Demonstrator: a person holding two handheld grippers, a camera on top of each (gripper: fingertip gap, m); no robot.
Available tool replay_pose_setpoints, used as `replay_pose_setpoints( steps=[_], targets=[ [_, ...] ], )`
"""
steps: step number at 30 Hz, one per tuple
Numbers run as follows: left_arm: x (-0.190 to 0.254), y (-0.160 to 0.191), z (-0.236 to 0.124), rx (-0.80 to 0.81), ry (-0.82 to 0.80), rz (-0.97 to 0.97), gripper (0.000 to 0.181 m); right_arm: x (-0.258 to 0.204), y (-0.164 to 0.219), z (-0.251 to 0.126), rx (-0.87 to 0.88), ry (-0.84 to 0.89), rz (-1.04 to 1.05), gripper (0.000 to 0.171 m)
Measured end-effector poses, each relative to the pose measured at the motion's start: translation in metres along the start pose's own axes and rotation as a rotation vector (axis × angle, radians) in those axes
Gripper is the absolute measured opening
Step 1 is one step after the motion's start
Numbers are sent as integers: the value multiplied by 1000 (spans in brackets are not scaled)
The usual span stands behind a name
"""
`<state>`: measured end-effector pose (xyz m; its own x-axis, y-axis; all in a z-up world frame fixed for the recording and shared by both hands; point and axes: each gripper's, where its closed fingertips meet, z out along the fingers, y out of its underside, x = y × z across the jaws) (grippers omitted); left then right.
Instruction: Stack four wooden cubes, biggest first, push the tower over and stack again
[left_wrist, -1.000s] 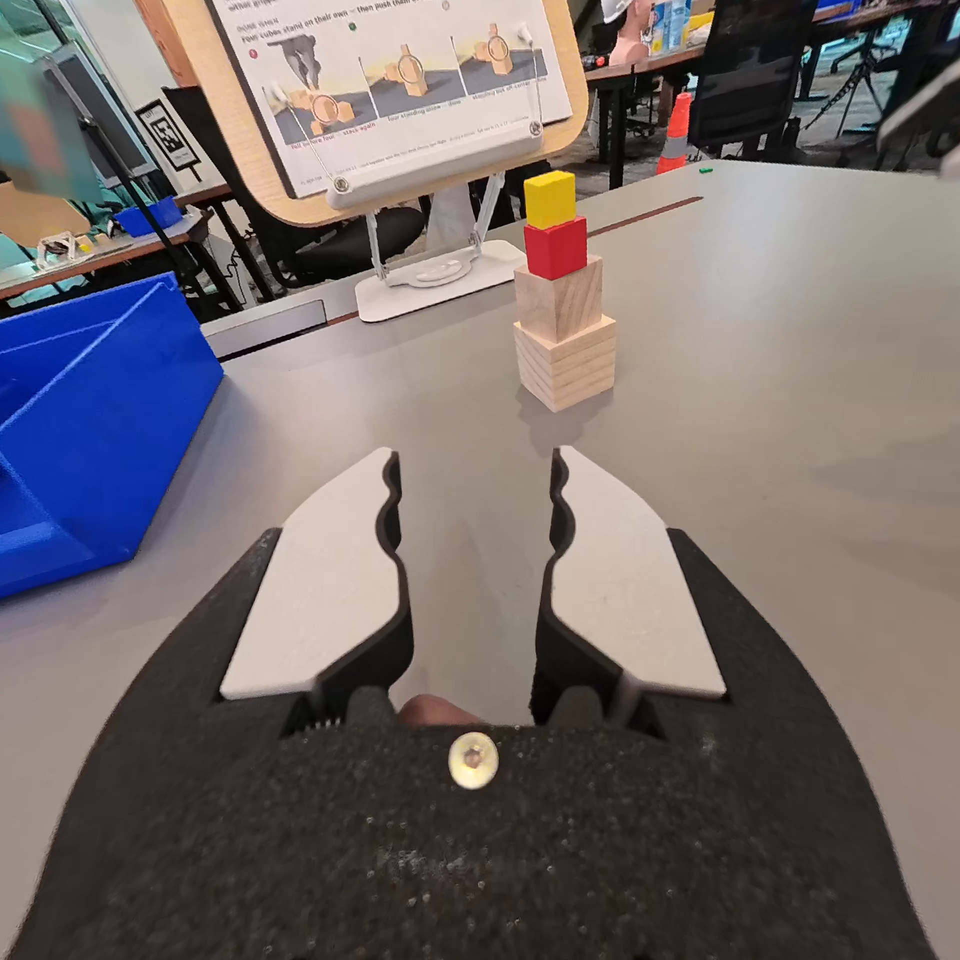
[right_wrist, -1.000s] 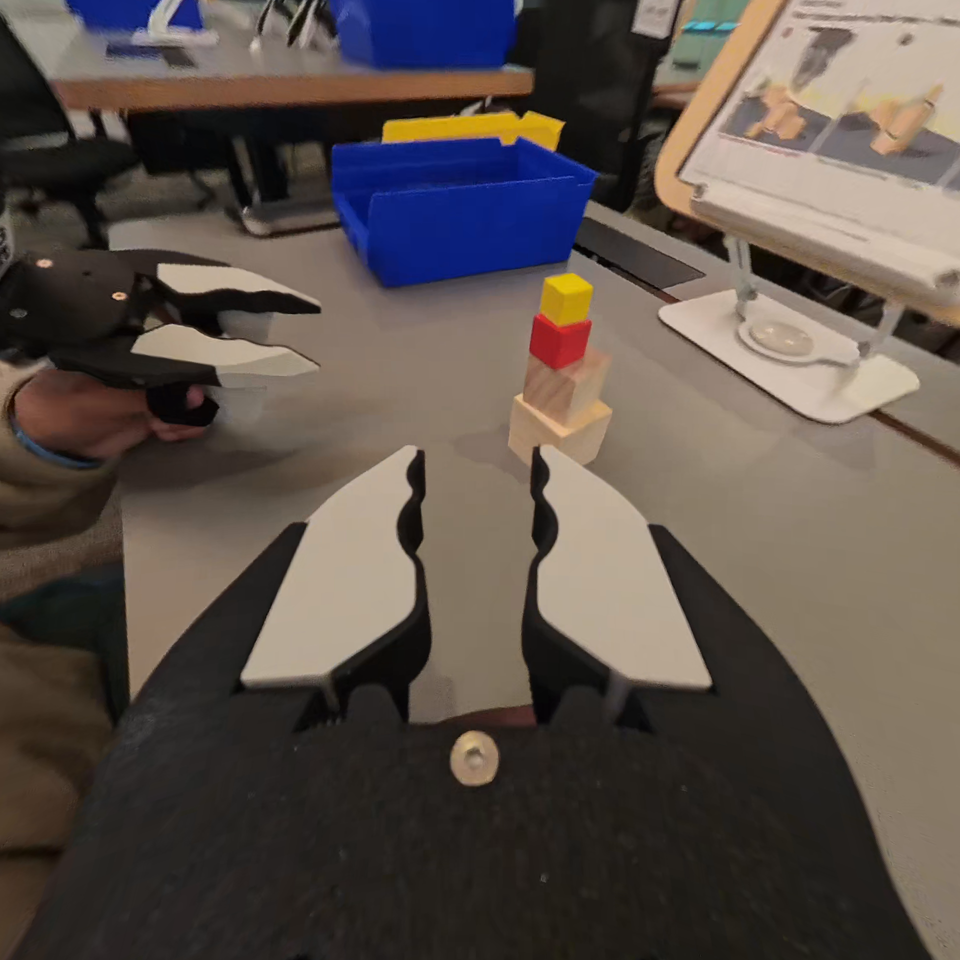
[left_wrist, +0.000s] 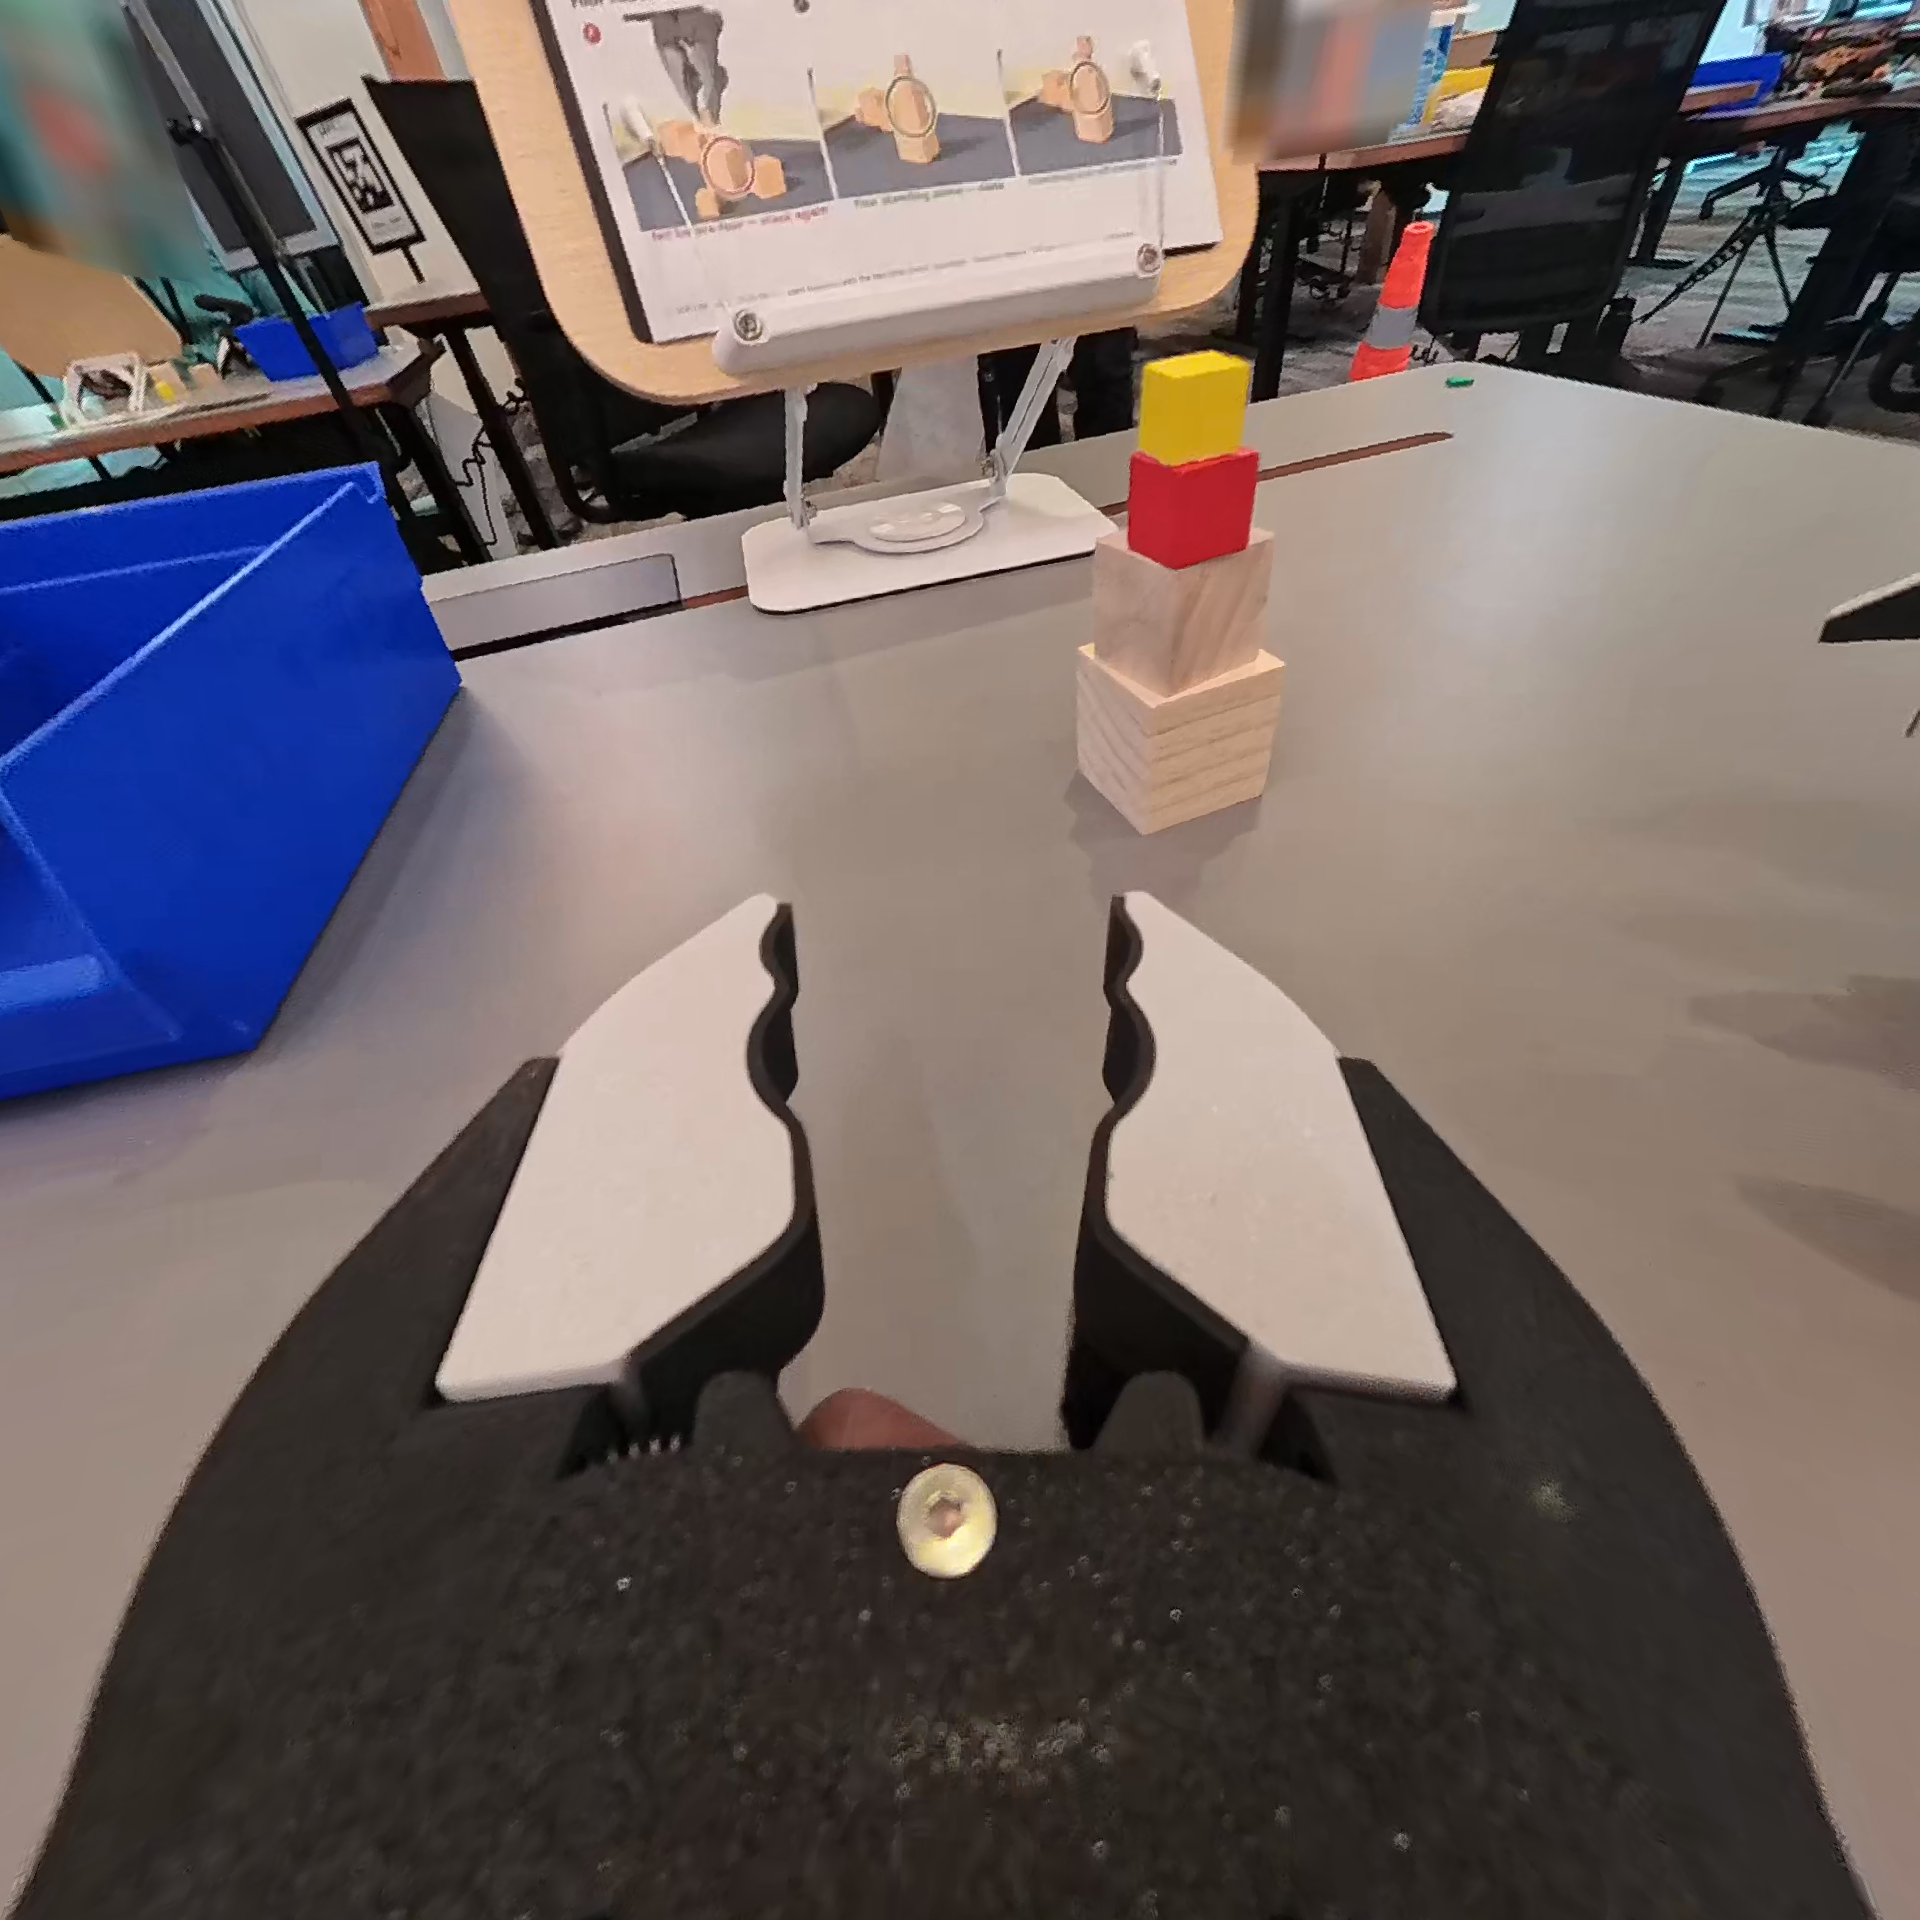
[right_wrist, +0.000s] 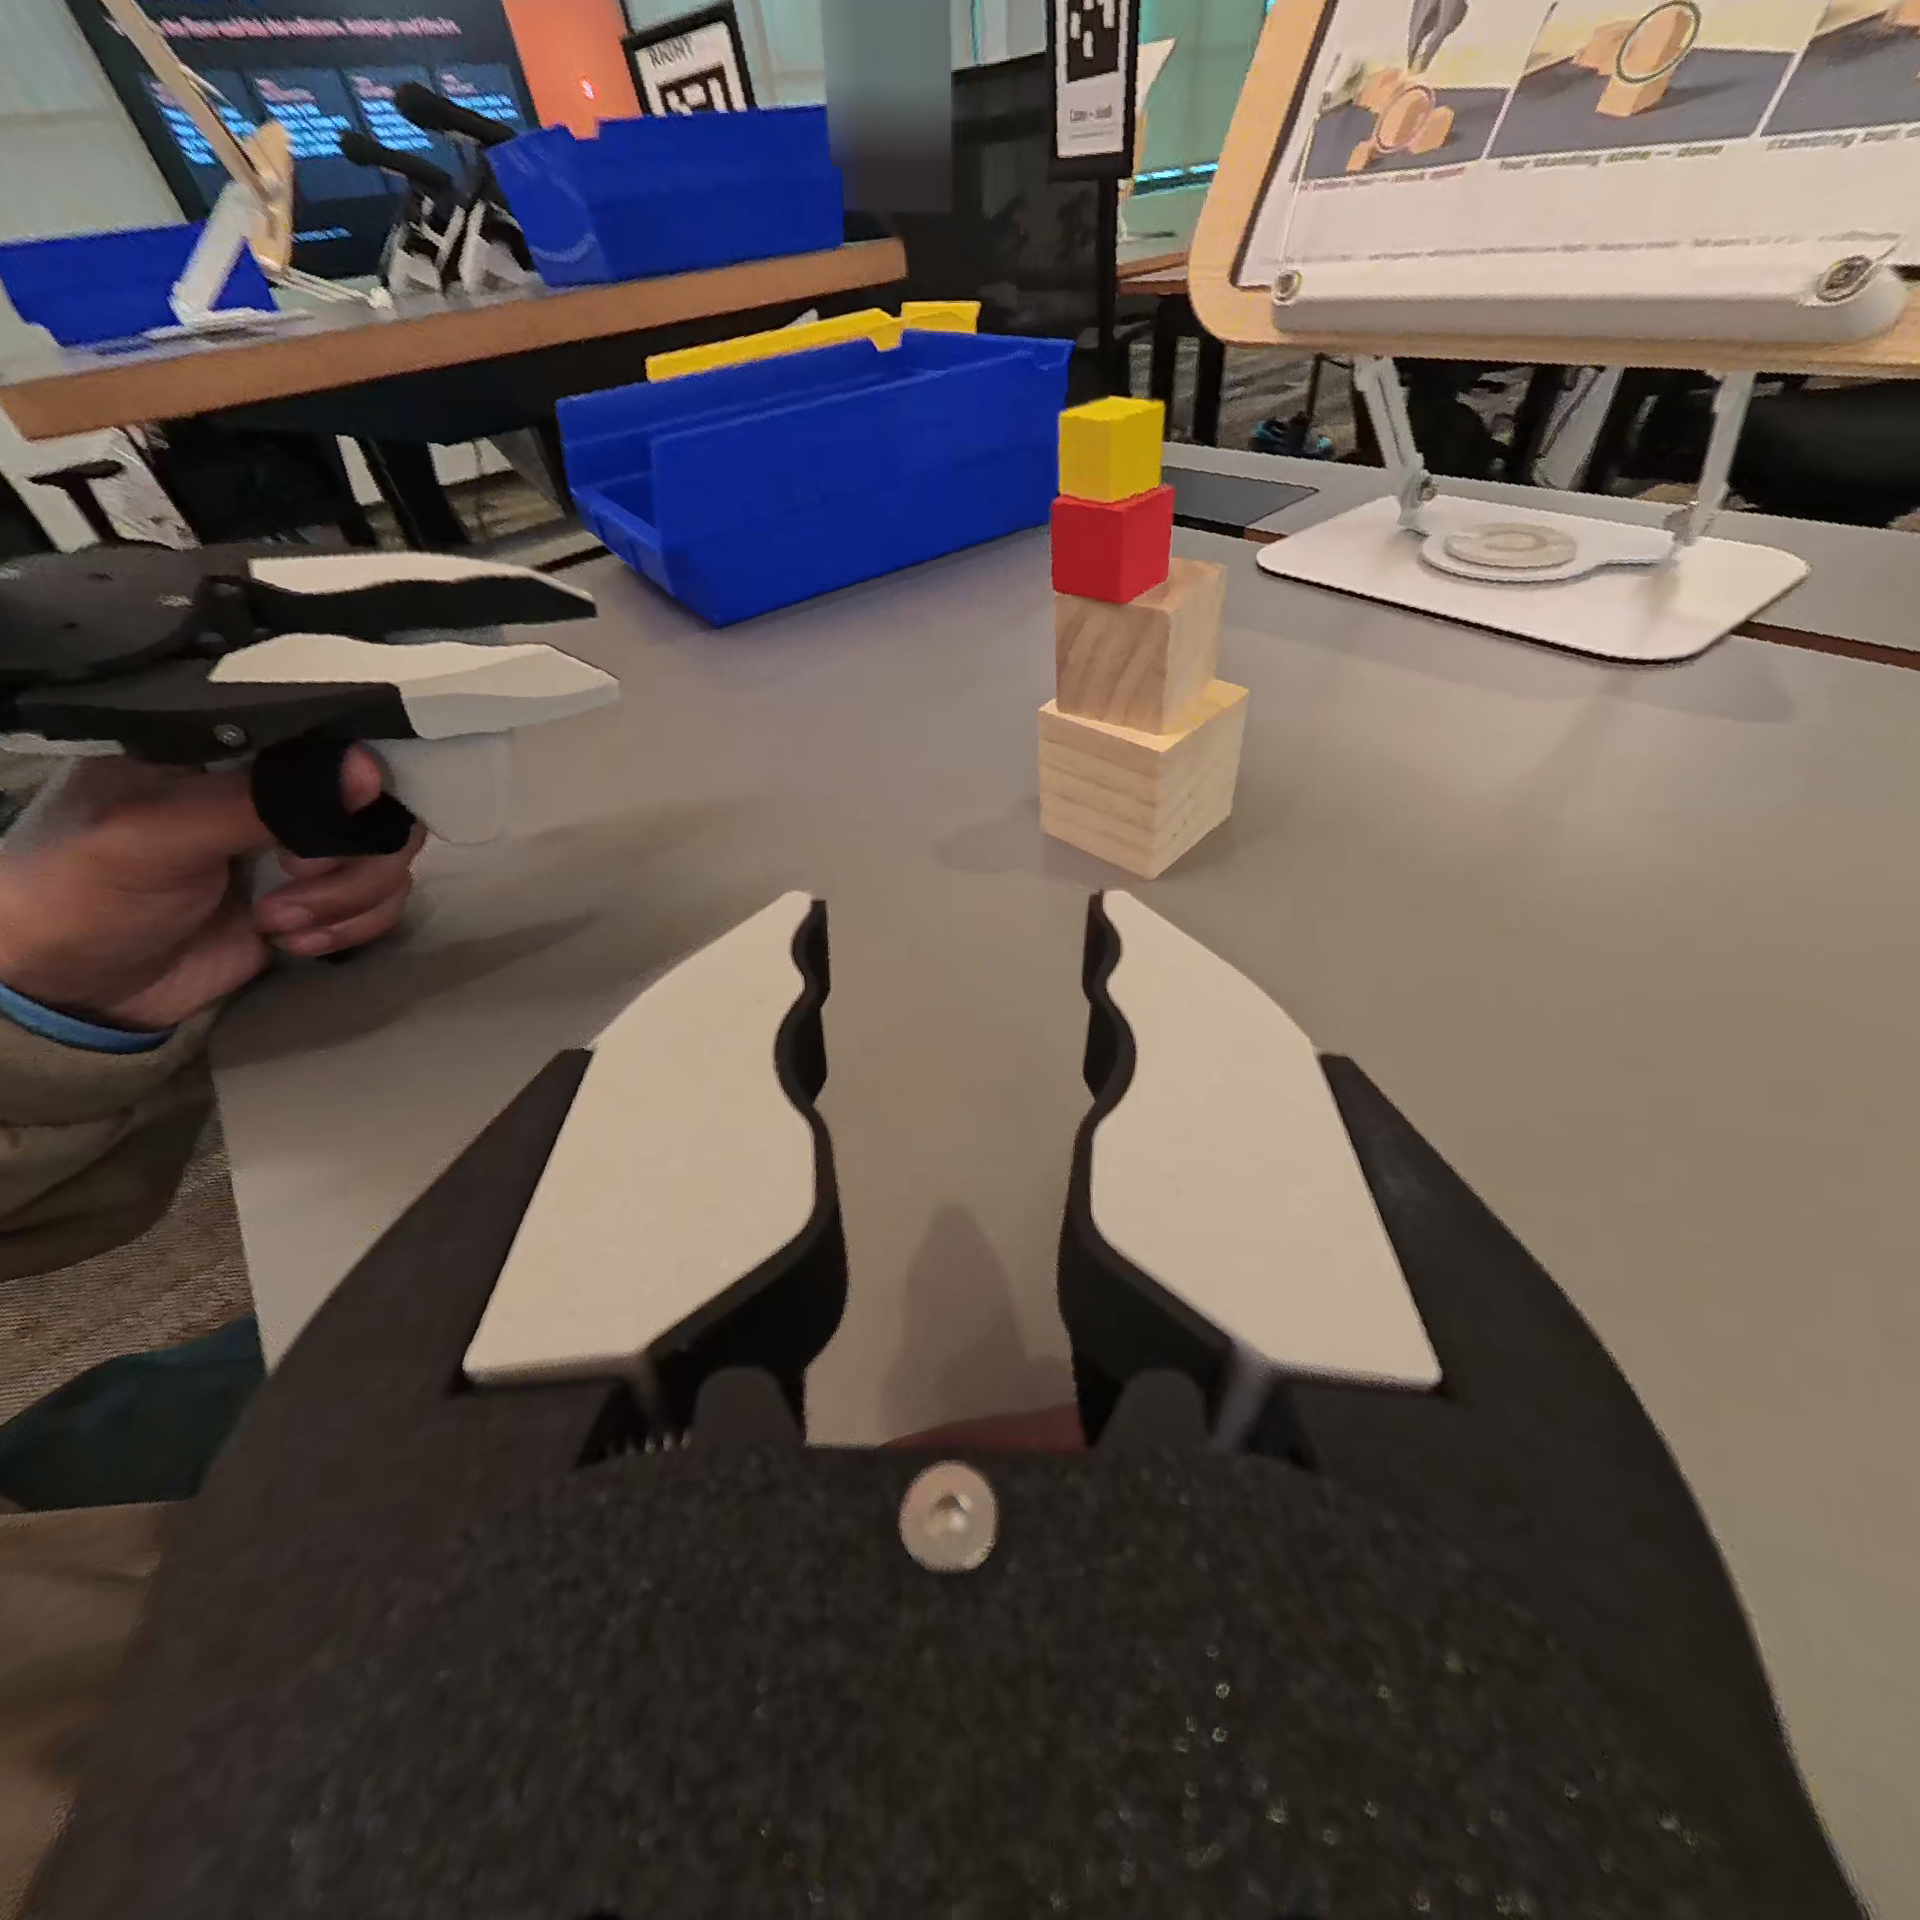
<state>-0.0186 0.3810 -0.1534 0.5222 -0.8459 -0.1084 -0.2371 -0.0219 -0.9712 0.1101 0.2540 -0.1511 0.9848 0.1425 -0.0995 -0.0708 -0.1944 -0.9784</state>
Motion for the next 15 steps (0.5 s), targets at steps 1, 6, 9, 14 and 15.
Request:
replay_pose_setpoints(
  steps=[1, 6, 9, 14, 15],
  targets=[
    [-1, 0, 0, -1, -2, -8, 56, -1, 0, 1, -8, 12, -4, 47],
    [-3, -4, -5, 12, 11, -13, 50, -11, 5, -1, -79, 38, -23, 46],
    [-3, -5, -4, -34, 34, 7, 44, -15, 9, -5, -123, 43, -75, 36],
    [-5, -6, -6, -52, 69, -40, 34, -19, 16, 13, -286, -70, -266, 0],
    [-6, -5, -6, -46, 72, -45, 31, -19, 18, 21, -339, -107, -305, 0]
  ],
)
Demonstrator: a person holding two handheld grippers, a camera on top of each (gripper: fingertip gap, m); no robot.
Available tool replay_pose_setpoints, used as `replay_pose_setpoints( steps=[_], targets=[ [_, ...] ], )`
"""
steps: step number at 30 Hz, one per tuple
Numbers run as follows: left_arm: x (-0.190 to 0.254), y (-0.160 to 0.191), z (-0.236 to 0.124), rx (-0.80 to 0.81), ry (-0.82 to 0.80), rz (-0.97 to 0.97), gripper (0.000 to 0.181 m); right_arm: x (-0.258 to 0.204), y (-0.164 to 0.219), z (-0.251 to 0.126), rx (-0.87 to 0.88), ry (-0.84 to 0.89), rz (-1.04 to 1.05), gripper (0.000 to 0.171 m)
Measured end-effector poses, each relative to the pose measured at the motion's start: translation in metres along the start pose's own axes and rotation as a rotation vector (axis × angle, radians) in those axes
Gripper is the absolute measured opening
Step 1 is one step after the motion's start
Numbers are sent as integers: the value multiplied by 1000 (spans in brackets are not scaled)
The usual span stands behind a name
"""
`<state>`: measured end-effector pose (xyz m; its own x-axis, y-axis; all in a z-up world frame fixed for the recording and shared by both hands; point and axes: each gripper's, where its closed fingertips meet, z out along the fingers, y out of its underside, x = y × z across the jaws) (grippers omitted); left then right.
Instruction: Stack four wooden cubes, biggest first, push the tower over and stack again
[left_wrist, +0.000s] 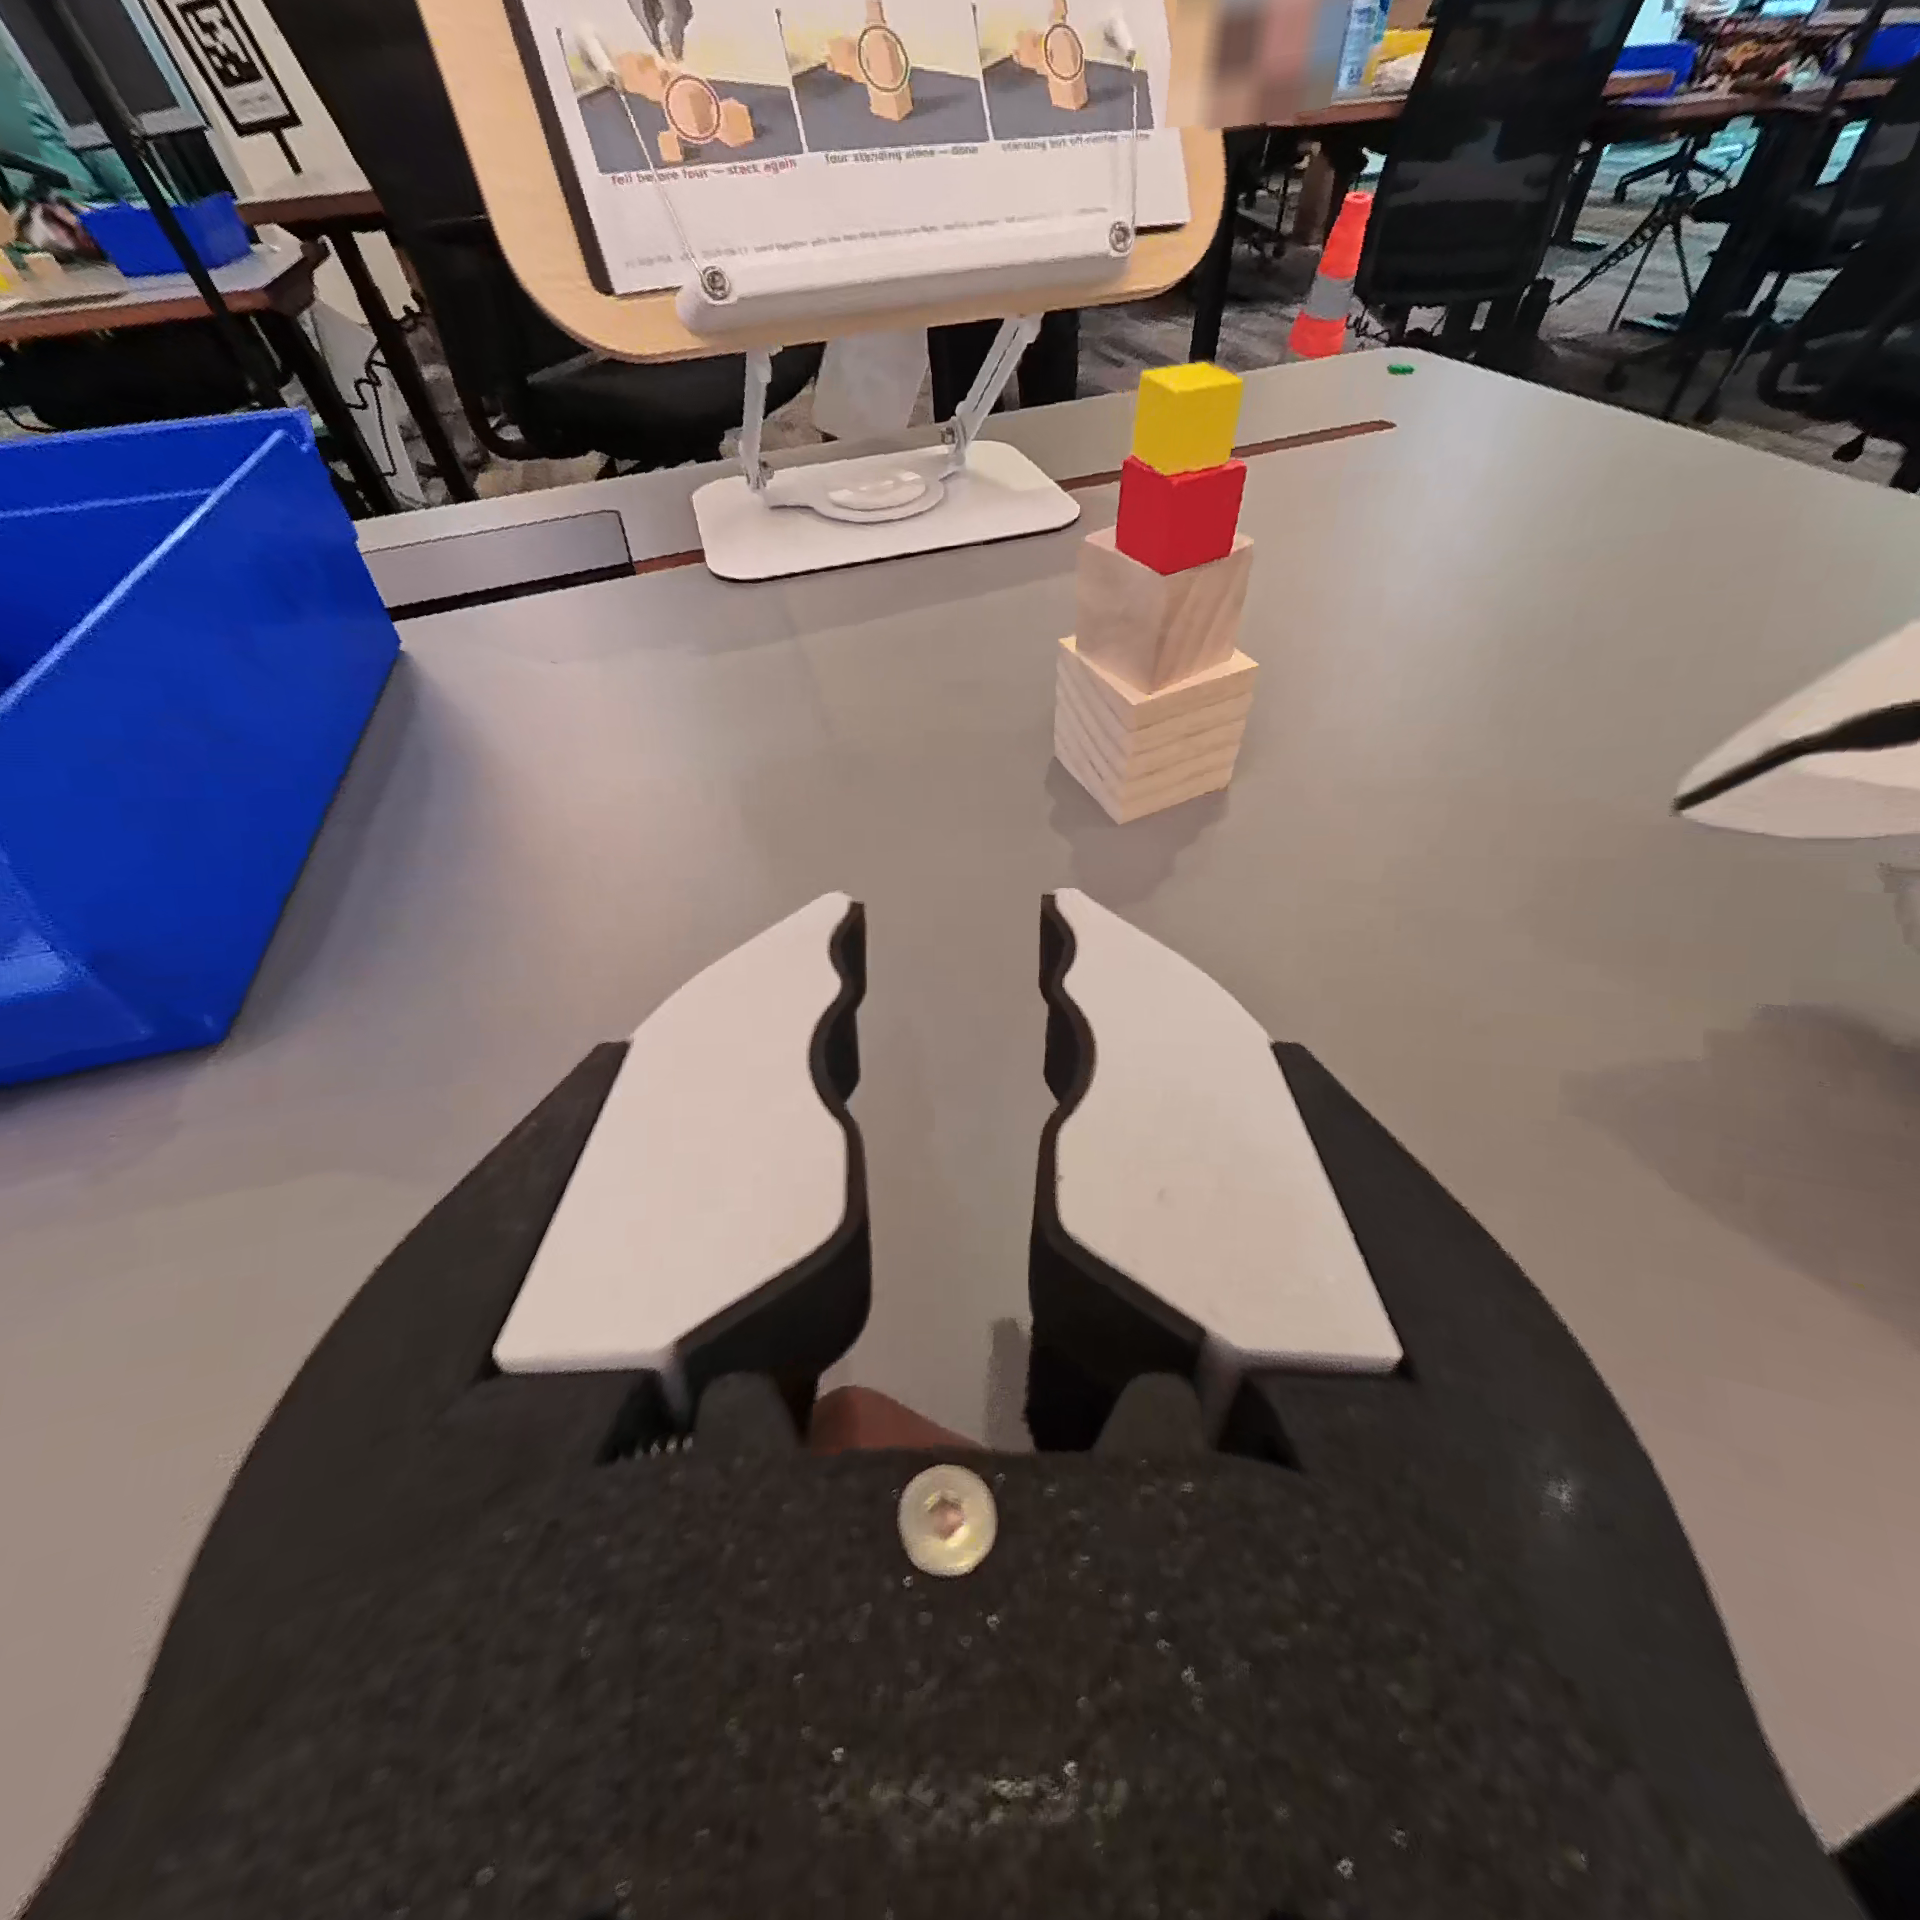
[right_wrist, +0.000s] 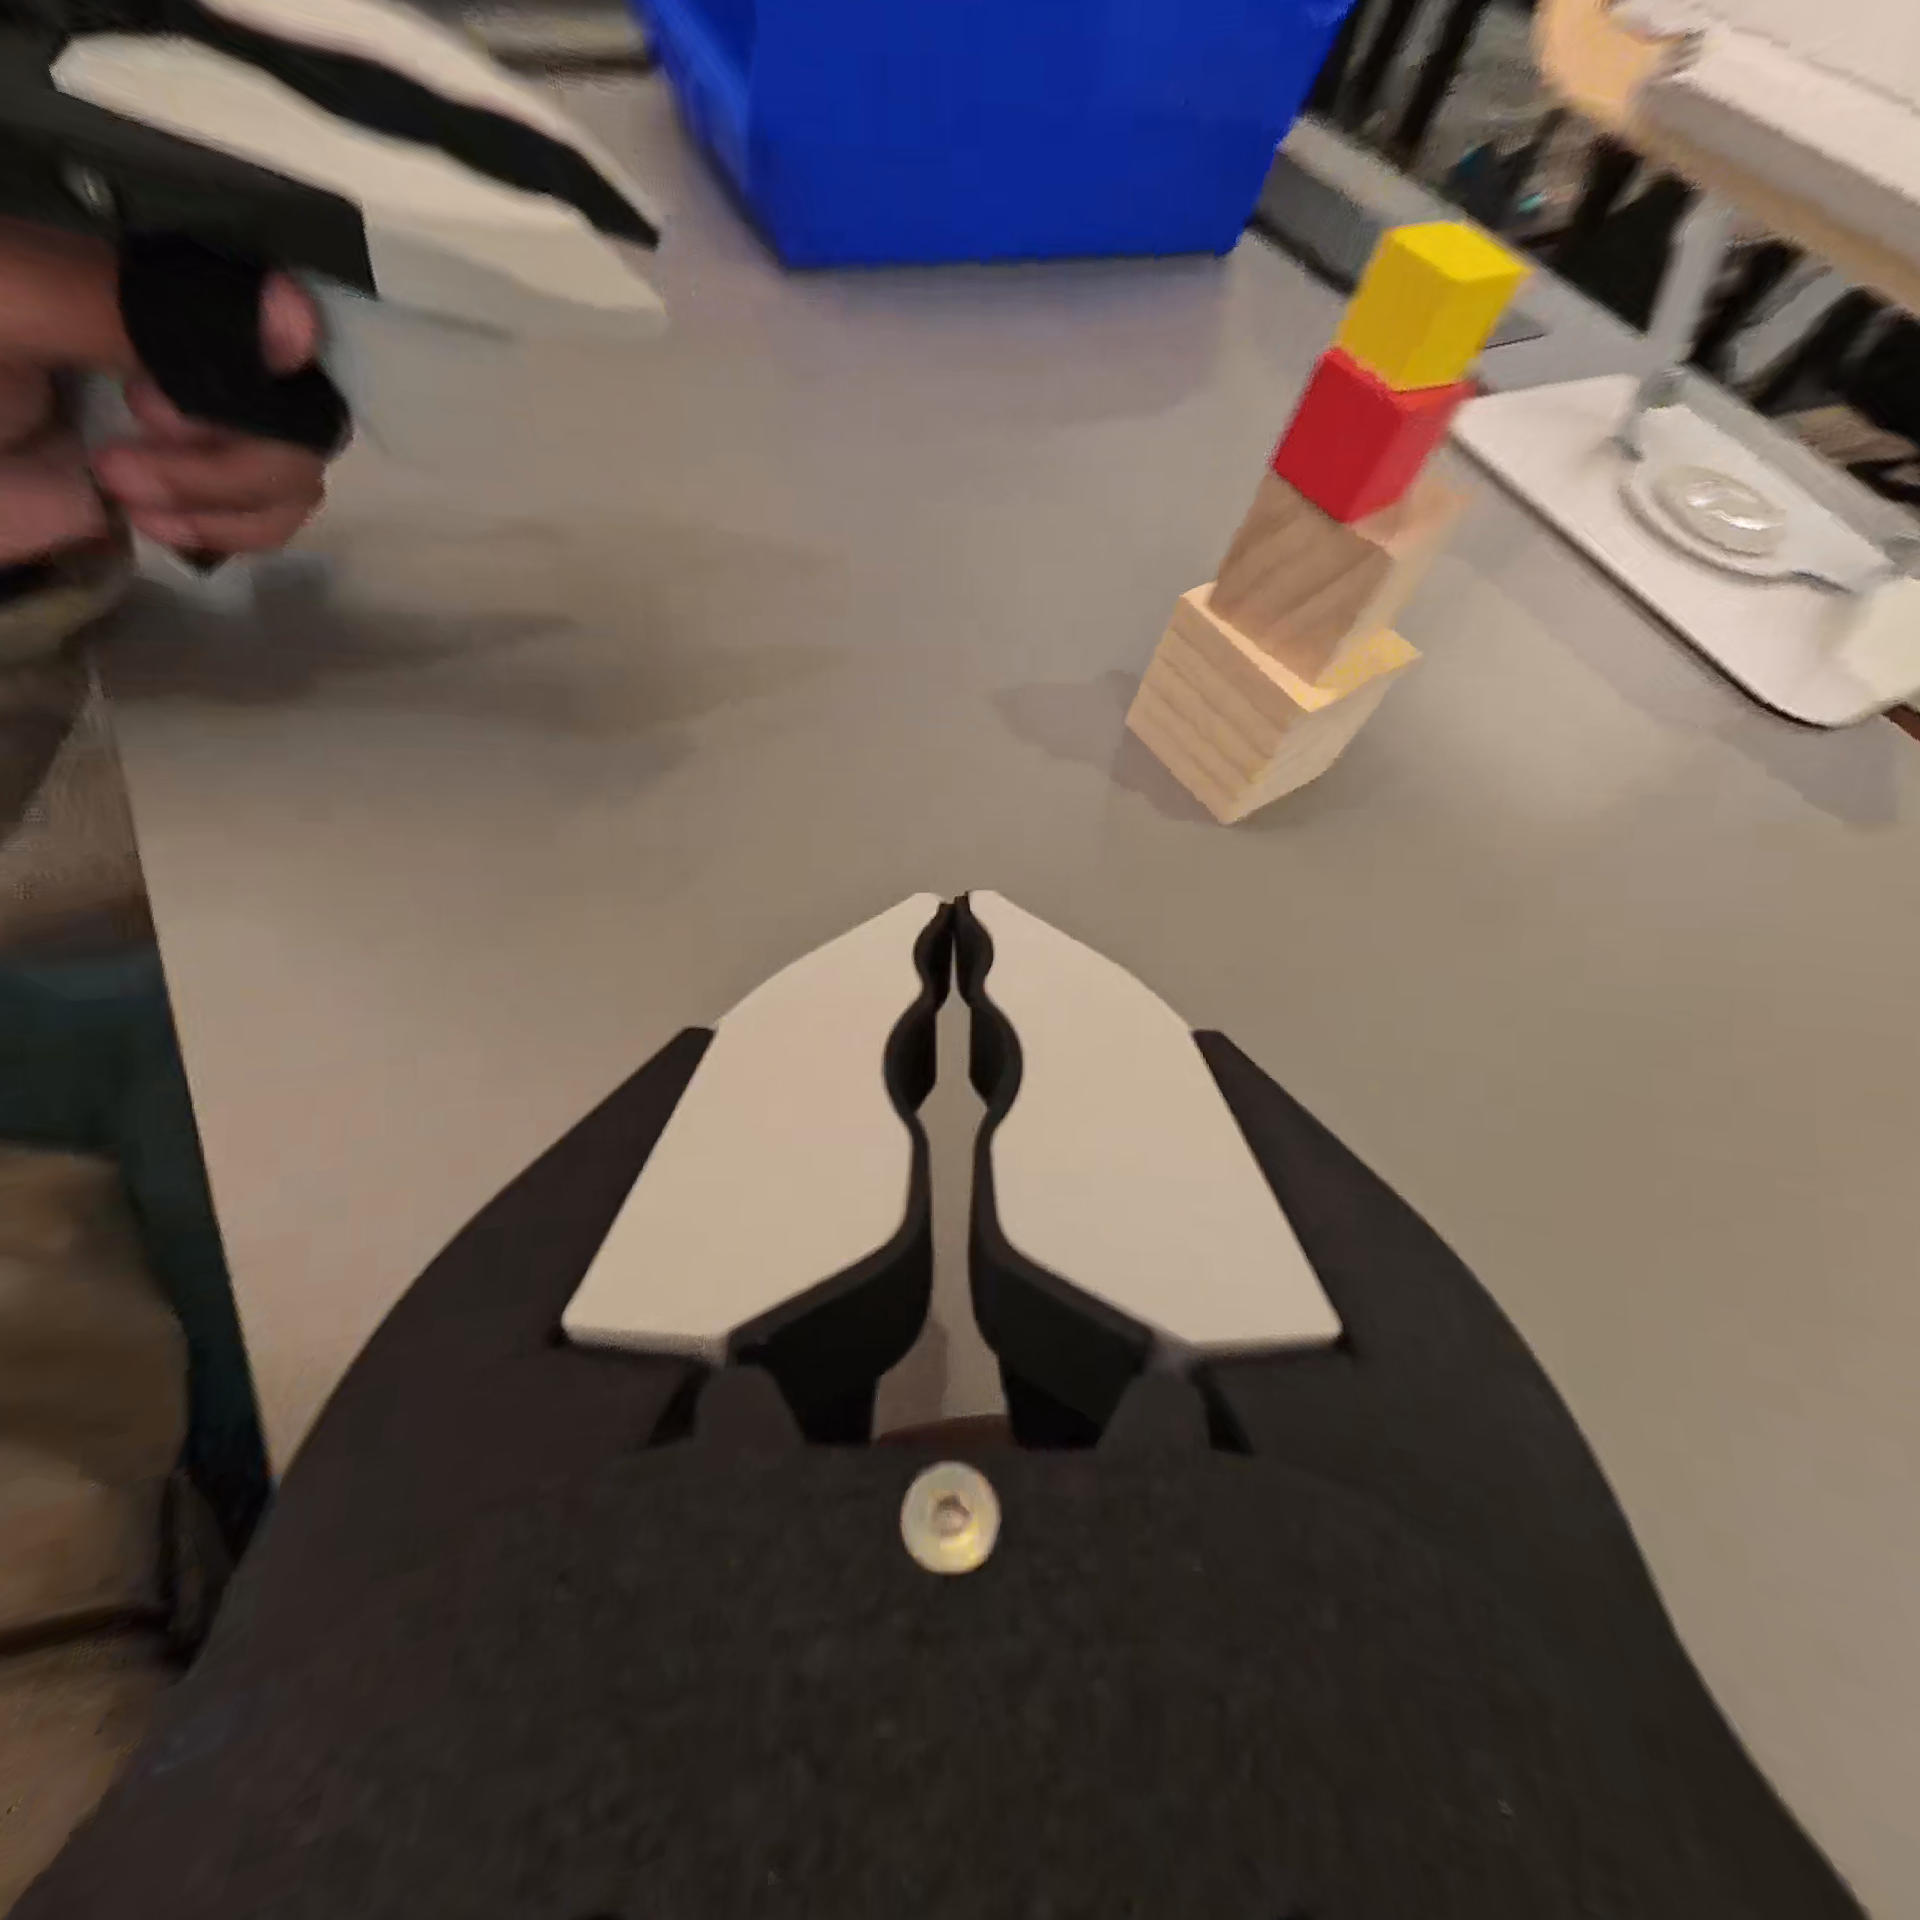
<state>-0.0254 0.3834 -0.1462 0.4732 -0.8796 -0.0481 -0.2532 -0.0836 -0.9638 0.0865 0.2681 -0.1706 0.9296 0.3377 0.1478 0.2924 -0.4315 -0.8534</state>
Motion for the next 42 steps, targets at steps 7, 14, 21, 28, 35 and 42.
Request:
replay_pose_setpoints(
  steps=[7, 14, 21, 28, 35, 42],
  targets=[
    [-7, 5, 2, 22, -31, 39, 32, -58, -6, 79, -319, -385, -167, 0],
    [-6, 10, 5, 8, -21, 35, 32, 102, -9, 118, -343, 35, -91, 0],
    [-6, 14, 9, -19, -17, 29, 38, 66, 12, 55, -291, 97, -112, 0],
    [0, 14, 7, -16, -28, 56, 45, 30, 13, -4, -57, 129, 116, 9],
    [3, 3, 0, 72, -95, 99, 53, 15, 7, -19, 145, 168, 223, 49],
    [-2, 2, -2, 86, -160, 103, 61, 27, 14, -22, 188, 252, 381, 62]
  ],
)
